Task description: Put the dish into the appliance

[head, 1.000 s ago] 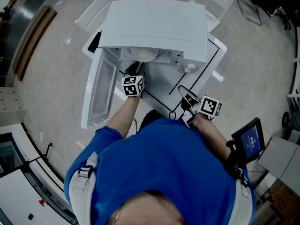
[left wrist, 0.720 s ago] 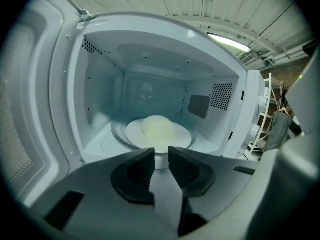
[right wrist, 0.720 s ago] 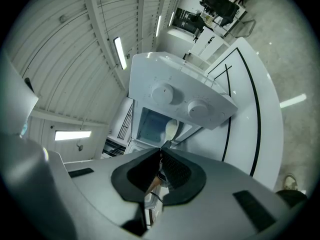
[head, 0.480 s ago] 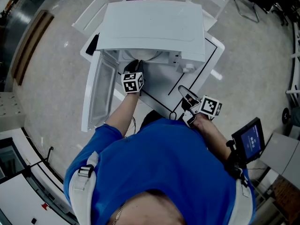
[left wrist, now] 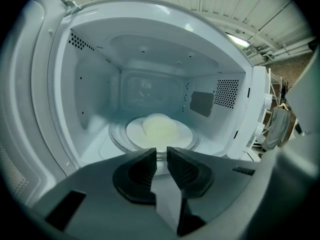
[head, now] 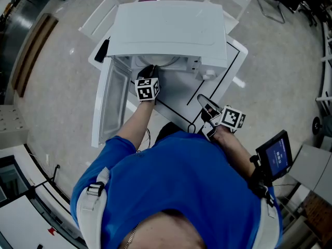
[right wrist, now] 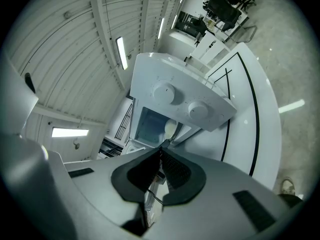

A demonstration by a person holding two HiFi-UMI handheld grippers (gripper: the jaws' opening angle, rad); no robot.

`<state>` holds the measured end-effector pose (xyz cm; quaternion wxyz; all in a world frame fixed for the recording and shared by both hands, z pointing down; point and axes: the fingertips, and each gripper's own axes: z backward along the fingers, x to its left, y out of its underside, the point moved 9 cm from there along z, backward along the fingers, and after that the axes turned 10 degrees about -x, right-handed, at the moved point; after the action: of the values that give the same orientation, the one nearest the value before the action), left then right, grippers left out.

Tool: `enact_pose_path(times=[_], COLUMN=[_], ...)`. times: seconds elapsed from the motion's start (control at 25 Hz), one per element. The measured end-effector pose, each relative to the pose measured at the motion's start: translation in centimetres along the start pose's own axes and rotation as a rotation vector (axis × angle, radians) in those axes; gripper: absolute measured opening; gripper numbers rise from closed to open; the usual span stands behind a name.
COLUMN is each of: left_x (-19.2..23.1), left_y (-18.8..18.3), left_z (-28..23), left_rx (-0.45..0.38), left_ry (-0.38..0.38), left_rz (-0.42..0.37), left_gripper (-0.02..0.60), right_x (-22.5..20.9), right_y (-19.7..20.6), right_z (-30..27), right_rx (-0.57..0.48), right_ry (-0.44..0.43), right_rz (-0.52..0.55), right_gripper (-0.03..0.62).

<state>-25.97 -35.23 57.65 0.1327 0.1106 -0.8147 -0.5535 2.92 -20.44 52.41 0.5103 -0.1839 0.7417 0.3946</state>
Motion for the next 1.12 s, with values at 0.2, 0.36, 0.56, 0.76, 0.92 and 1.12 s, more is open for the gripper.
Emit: enact_pose_path(times=[0.2, 0.36, 0.56, 0.76, 0.92, 1.12], left_x=[0.1, 0.0, -0.9, -1.9, -2.6, -3.5], left_y=[-0.1, -0.2, -0.6, -0.5, -0.4, 0.1], left_z=[0.3, 1.2, 3.3, 5.6, 7.3, 10.3], left_rx=[-0.003, -0.017, -0.052, -0.076, -0.084, -0.108], left_ry=[0.011, 0.032, 0.083, 0.144, 0.173, 0.187], left_rz=[0.007, 0.013, 0.035, 0.053, 0.065, 0.088], left_gripper=[0.074, 0.074, 0.018, 0.008, 0.008, 0.008], right_x=[0.4, 0.6, 1.1, 1.5, 1.5, 1.5], right_y=[0.3, 0.7, 1.4, 2.4, 2.8, 3.8], right_z=[0.1, 0.3, 0.5, 0.6, 0.7, 0.8], right_rx=[-0.015, -0.025, -0.027, -0.022, -0.017, 0.011], right_ry=[-0.010, -0.003, 0.011, 0.015, 0.014, -0.004], right_rz=[0.007, 0.022, 0.058, 0.095, 0.112, 0.151], right_gripper=[0.015, 0.015, 0.015, 0.015, 0.015, 0.002])
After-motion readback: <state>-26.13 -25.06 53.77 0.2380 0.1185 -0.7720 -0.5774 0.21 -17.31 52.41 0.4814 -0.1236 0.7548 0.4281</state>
